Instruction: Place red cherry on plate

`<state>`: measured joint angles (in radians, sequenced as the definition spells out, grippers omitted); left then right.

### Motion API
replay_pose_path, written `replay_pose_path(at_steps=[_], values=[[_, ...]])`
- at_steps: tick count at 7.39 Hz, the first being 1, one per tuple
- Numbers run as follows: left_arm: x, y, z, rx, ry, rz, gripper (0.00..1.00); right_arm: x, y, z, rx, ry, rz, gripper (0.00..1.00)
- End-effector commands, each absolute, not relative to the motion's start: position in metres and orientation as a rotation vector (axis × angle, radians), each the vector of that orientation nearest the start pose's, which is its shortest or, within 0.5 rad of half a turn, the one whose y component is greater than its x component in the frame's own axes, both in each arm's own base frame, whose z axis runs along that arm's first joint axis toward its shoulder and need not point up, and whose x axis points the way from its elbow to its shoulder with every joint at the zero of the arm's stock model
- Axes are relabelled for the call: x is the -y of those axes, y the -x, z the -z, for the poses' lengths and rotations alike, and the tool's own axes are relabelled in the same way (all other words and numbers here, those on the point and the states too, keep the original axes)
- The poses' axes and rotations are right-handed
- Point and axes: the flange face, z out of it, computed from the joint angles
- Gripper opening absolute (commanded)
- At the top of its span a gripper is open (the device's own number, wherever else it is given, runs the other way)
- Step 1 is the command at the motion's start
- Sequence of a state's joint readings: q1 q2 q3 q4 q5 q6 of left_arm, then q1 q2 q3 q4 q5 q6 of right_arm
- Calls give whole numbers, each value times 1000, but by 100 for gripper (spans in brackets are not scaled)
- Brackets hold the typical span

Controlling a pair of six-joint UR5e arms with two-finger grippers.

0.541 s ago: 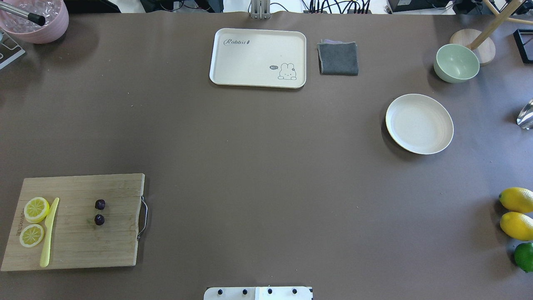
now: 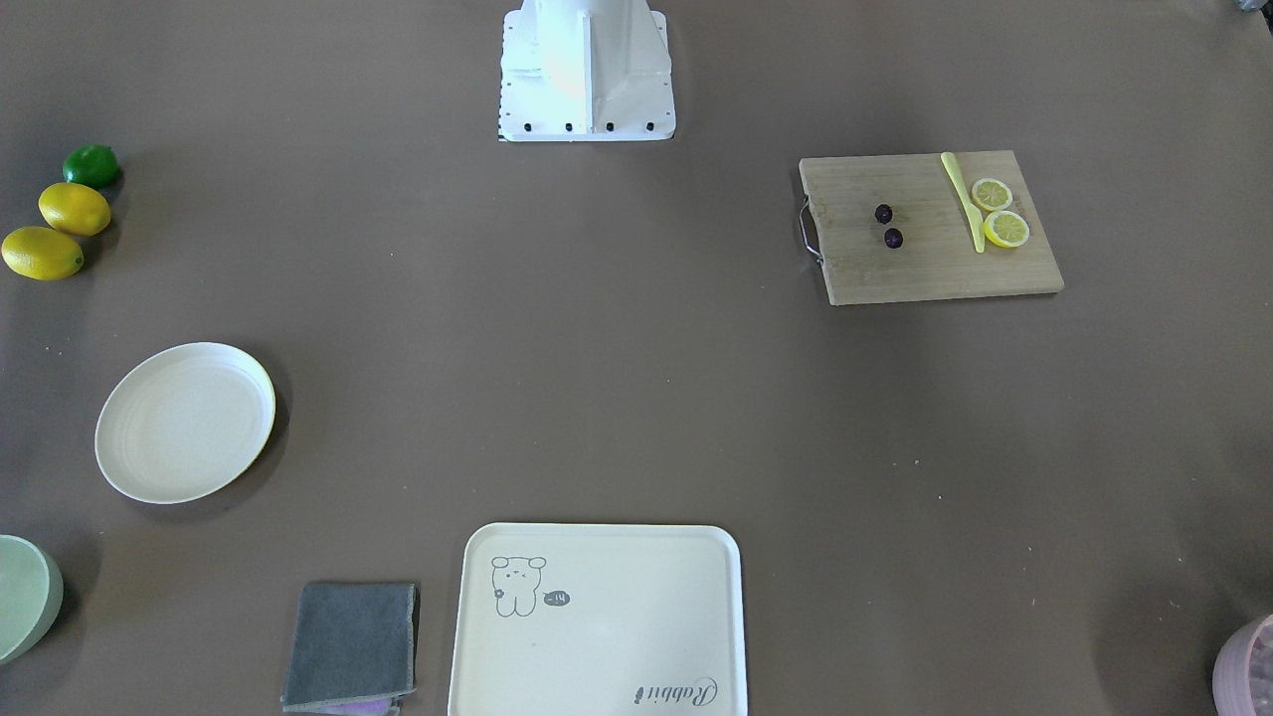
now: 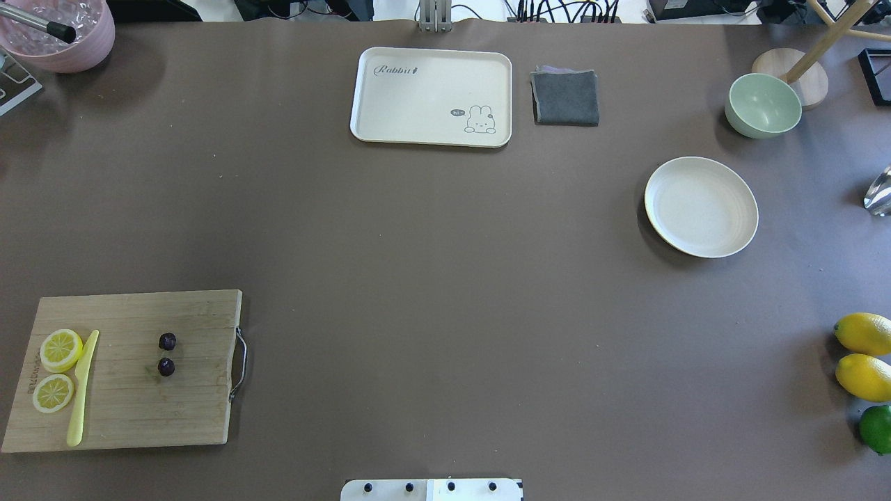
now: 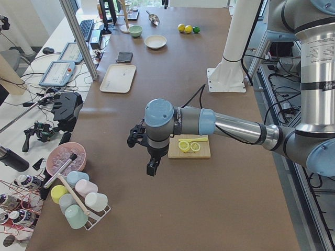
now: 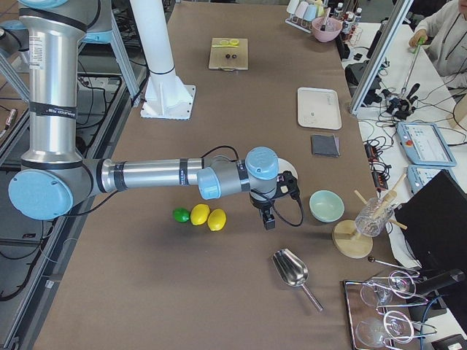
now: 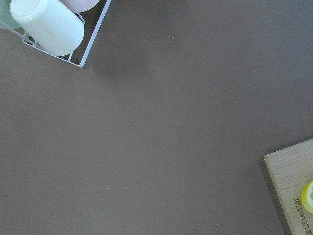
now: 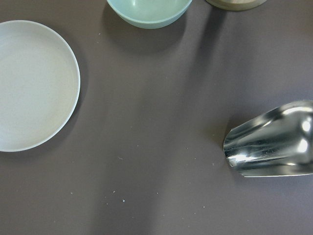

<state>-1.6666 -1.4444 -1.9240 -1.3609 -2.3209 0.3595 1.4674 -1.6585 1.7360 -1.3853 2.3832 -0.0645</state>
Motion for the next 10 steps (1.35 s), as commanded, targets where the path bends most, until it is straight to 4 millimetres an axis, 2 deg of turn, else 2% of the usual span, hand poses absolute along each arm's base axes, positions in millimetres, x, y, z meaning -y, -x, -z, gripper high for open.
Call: replay_pose_path(at_steps=[1, 3, 7, 10], values=[[422, 106, -570, -729, -178, -254, 98, 477, -11, -595, 815, -230, 263, 100], [421, 106, -573, -731, -173, -252, 98, 483, -14, -586, 816, -204, 244, 100], [421, 106, -606, -745, -113, -230, 98, 480, -20, -590, 815, -200, 228, 100], [421, 105, -603, -746, -118, -233, 98, 480, -21, -593, 813, -197, 225, 100]])
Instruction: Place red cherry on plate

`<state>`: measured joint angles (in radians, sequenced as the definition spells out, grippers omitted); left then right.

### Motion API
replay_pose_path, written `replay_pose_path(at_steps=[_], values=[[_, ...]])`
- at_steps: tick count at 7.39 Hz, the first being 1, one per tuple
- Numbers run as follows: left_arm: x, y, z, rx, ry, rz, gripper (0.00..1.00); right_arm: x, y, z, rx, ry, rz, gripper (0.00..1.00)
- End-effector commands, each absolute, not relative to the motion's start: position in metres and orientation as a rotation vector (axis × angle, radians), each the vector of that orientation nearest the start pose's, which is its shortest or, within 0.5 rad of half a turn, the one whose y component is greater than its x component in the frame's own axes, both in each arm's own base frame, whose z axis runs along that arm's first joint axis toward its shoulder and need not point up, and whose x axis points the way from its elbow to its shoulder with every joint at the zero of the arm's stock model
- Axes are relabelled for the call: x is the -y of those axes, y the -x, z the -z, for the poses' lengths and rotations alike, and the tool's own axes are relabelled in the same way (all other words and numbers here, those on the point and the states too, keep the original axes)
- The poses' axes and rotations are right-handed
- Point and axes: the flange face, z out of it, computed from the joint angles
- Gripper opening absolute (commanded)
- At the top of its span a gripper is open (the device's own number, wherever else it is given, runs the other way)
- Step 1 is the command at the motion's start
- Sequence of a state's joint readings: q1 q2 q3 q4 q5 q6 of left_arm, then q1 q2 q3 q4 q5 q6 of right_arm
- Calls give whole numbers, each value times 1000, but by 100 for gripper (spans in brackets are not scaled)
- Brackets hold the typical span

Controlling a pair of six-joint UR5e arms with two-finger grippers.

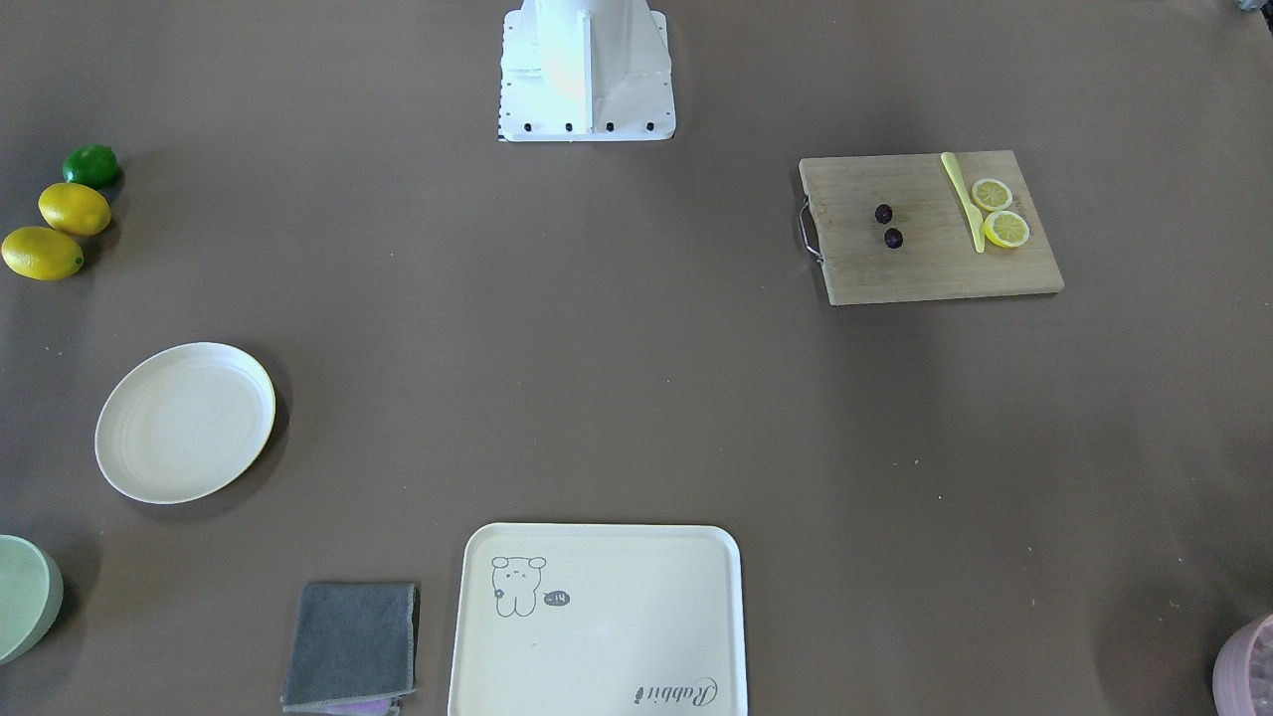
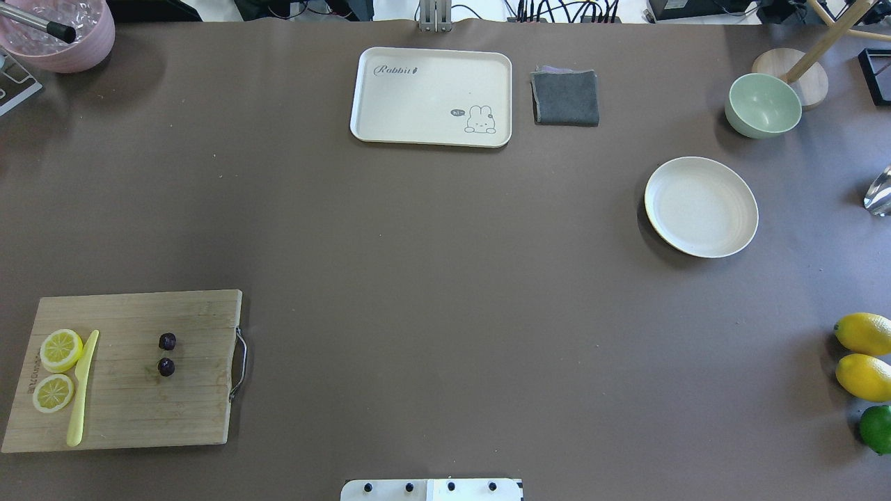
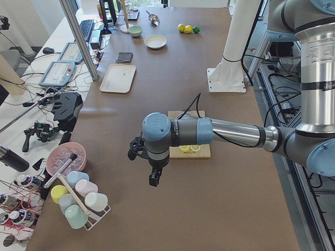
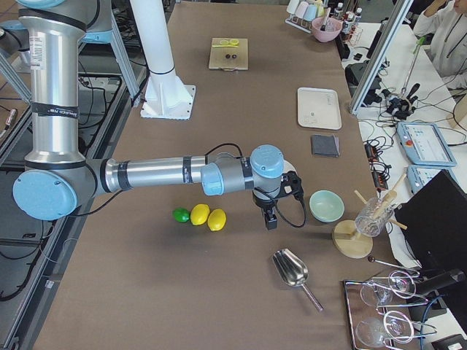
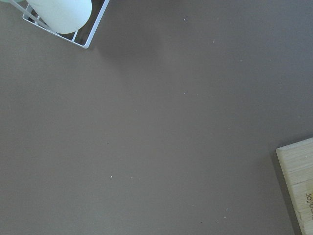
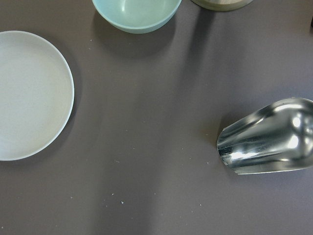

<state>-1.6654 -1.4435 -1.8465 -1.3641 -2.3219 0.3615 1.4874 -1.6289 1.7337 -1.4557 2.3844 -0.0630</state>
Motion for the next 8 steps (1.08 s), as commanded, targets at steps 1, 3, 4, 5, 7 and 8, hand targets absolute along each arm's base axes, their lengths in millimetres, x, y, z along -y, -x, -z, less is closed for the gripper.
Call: replay_pose_path(at_steps=[1, 3, 4, 5, 7, 8], values=[[422, 104, -602, -745, -121, -237, 98, 480, -21, -593, 813, -197, 225, 100], [422, 105, -592, -741, -139, -242, 98, 479, -23, -593, 813, -195, 221, 100], [423, 105, -587, -736, -155, -255, 98, 480, -23, -595, 813, -192, 220, 100], [423, 105, -581, -733, -171, -260, 98, 481, -22, -597, 812, -189, 220, 100], [423, 102, -595, -740, -138, -249, 98, 481, -22, -603, 812, -177, 215, 100], [423, 103, -589, -737, -149, -252, 98, 482, -22, -602, 814, -176, 211, 100]])
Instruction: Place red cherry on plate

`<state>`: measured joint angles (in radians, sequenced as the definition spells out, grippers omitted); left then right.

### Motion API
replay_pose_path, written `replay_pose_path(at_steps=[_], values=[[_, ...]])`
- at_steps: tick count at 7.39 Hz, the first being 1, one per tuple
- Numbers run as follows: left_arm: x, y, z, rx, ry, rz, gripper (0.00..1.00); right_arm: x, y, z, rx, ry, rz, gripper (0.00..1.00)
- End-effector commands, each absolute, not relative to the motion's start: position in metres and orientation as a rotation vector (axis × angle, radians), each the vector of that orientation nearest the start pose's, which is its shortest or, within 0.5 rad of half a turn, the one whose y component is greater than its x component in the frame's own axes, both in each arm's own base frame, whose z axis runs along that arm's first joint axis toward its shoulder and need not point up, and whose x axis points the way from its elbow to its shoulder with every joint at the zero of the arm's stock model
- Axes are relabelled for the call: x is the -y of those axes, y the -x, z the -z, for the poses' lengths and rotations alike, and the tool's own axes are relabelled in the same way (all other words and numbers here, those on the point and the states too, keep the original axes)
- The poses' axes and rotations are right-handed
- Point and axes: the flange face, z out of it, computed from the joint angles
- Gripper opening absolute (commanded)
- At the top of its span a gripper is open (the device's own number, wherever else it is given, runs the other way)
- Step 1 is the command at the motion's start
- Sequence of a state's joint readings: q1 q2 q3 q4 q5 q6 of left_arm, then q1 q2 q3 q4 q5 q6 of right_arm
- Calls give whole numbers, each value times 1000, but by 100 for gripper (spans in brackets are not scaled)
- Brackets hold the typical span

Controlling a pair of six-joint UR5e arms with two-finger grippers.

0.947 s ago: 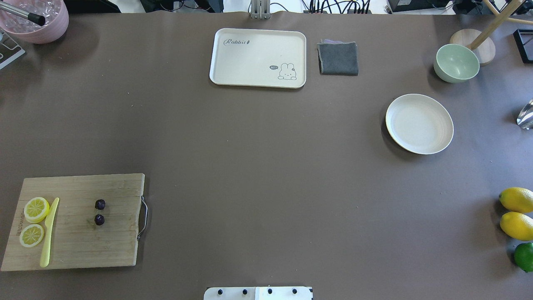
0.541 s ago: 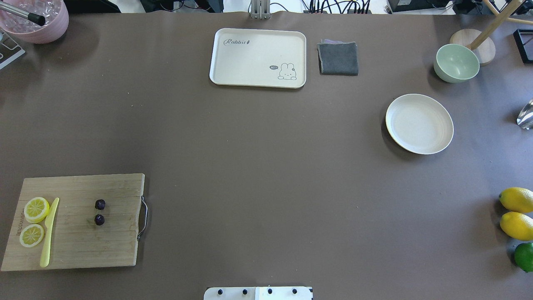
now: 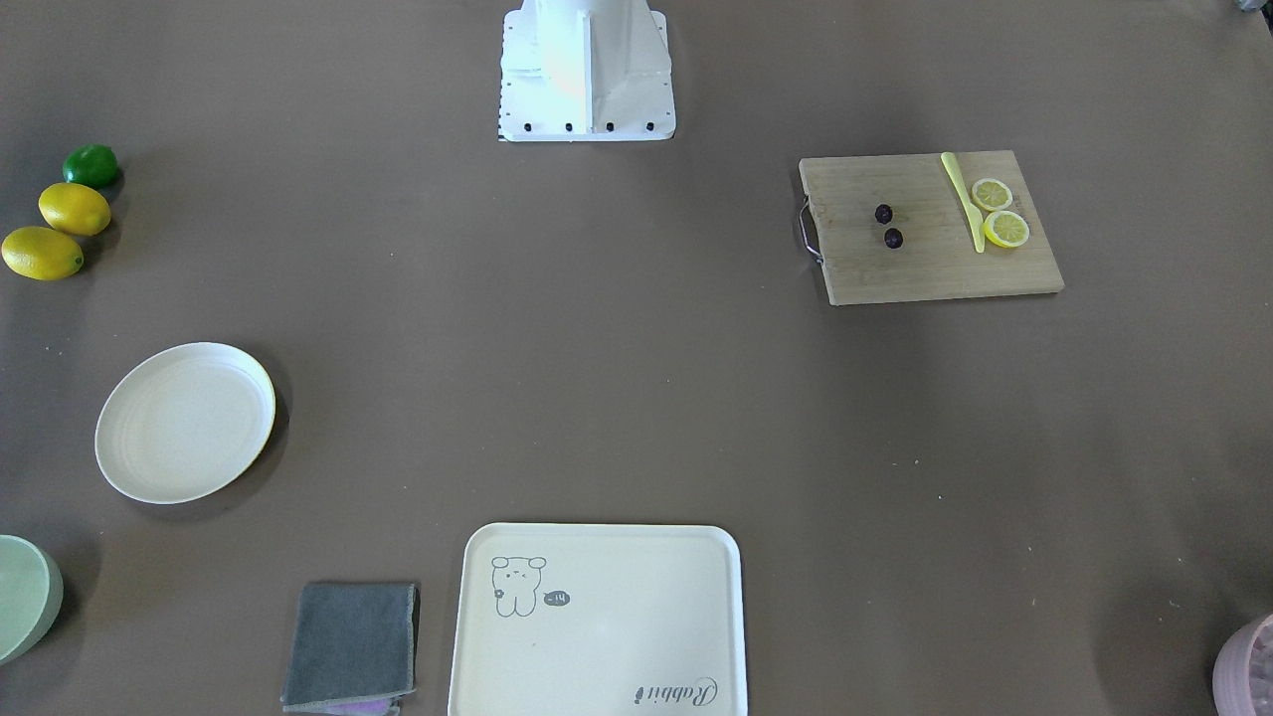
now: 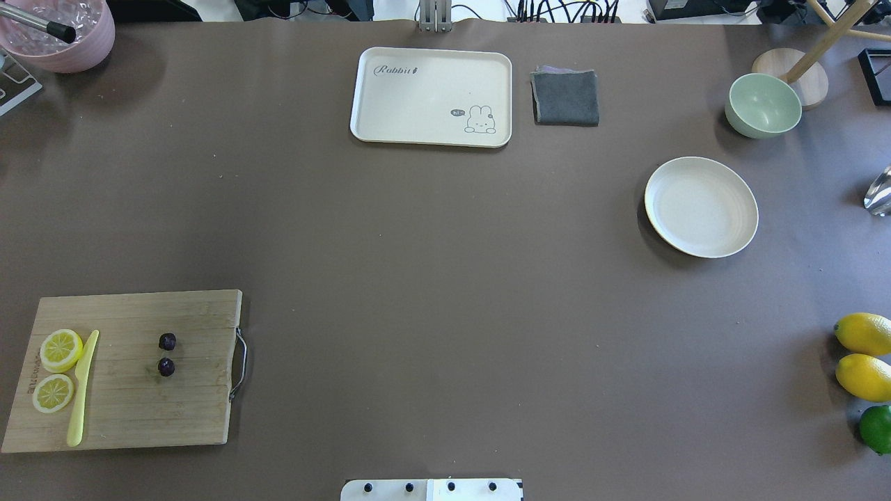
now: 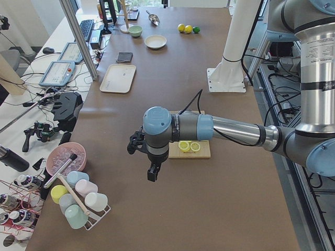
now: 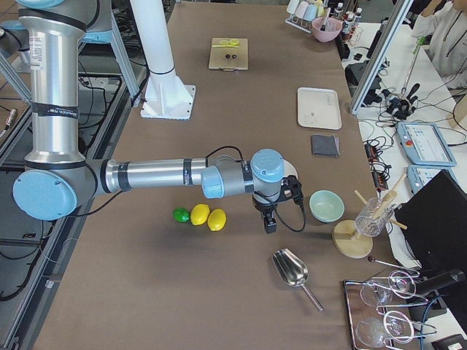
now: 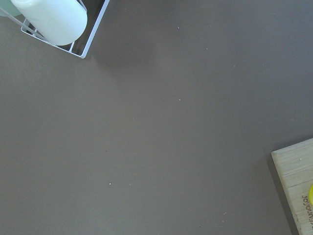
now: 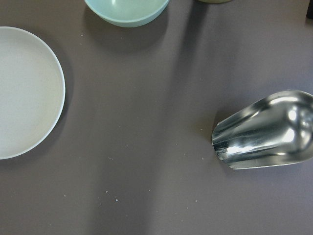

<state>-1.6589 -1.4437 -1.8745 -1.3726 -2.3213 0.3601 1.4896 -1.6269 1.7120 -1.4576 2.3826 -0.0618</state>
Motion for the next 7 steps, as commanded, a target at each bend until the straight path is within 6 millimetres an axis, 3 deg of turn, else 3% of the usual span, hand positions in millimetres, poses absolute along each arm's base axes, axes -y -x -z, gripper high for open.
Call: replay_pose_path(at_steps=[1, 4, 7], values=[[423, 103, -592, -739, -152, -257, 98, 486, -21, -597, 819, -167, 171, 100], [425, 100, -588, -739, -157, -266, 98, 487, -5, -587, 900, -124, 118, 100], [425, 99, -588, -740, -162, -271, 98, 521, 76, -546, 906, -50, 94, 100]])
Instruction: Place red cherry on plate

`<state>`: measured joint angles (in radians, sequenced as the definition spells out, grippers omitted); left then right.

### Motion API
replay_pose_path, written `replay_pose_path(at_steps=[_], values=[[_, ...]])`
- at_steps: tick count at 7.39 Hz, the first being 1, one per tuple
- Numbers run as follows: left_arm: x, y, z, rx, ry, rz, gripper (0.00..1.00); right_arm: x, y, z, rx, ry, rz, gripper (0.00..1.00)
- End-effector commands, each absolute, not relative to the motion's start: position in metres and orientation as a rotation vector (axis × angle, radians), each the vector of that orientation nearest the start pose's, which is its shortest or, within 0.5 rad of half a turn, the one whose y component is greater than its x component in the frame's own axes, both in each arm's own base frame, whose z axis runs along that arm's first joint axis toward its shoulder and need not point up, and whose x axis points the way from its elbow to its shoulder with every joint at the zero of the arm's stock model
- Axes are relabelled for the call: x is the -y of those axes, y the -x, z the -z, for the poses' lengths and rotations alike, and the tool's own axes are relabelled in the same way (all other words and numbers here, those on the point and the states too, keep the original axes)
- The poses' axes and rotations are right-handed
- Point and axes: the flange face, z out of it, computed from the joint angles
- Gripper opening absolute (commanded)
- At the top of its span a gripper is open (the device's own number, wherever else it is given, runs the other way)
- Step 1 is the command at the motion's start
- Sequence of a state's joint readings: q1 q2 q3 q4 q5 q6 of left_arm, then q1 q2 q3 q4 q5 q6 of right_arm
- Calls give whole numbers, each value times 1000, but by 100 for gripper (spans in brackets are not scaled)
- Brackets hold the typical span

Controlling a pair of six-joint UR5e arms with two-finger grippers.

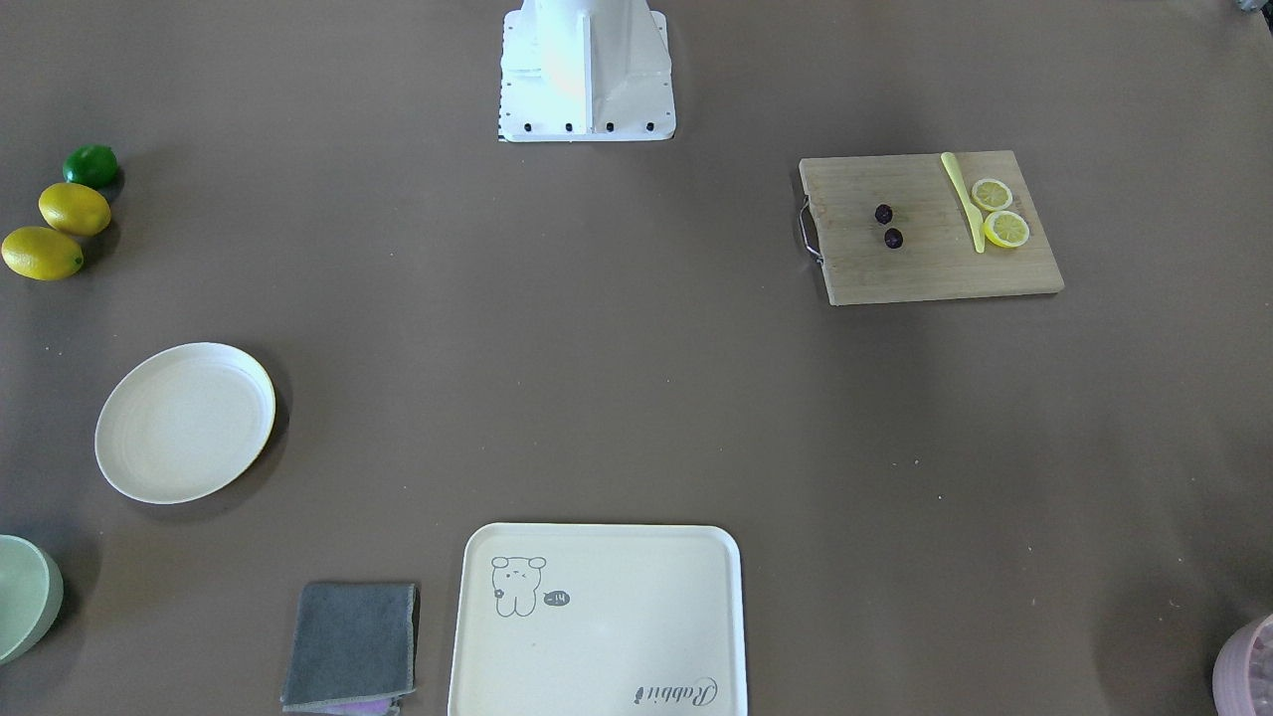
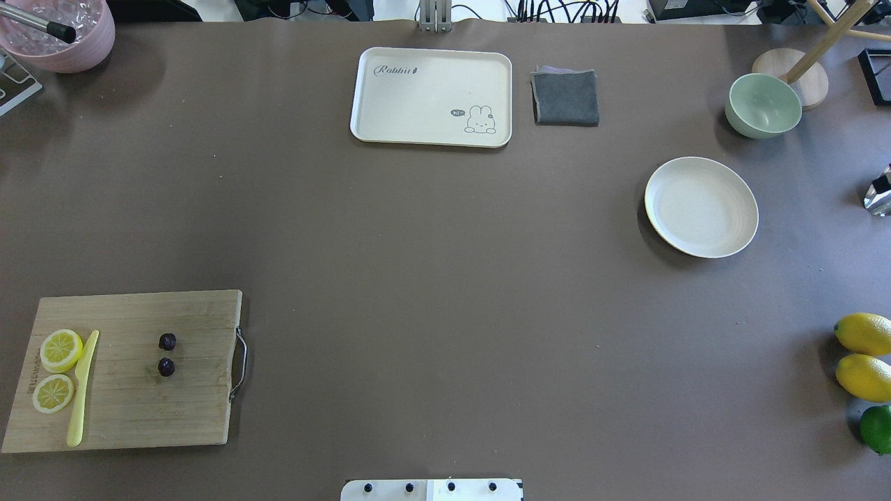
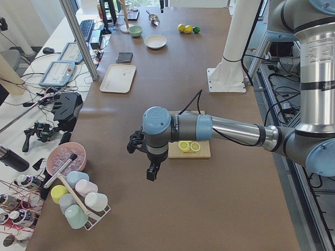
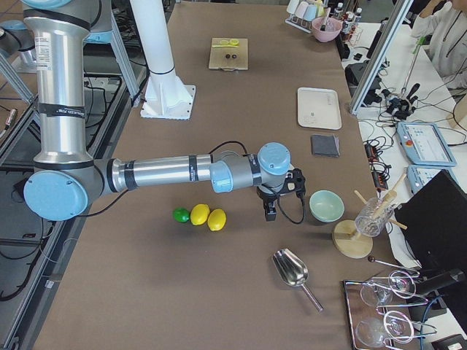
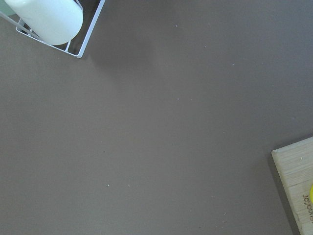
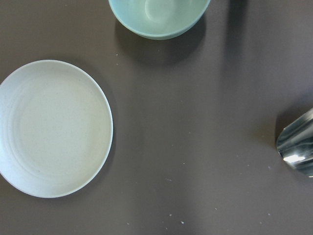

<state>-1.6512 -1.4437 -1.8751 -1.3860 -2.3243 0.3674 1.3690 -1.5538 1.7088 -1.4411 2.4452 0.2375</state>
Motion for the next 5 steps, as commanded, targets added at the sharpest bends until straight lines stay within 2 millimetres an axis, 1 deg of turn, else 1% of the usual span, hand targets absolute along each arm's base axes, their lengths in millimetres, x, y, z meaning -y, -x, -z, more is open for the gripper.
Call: replay_pose_path(at_steps=[1, 2, 3, 4, 5], values=[[425, 99, -588, -740, -162, -271, 98, 533, 101, -539, 902, -26, 89, 100], [425, 97, -586, -759, -165, -269, 98, 536, 118, -540, 881, -20, 101, 100], [425, 95, -583, -792, -173, -266, 98, 538, 139, -534, 889, 0, 69, 99], [425, 95, -584, -796, -172, -266, 98, 538, 163, -544, 892, -12, 72, 97], [425, 95, -584, -795, -173, -265, 98, 547, 180, -561, 877, -21, 50, 92]])
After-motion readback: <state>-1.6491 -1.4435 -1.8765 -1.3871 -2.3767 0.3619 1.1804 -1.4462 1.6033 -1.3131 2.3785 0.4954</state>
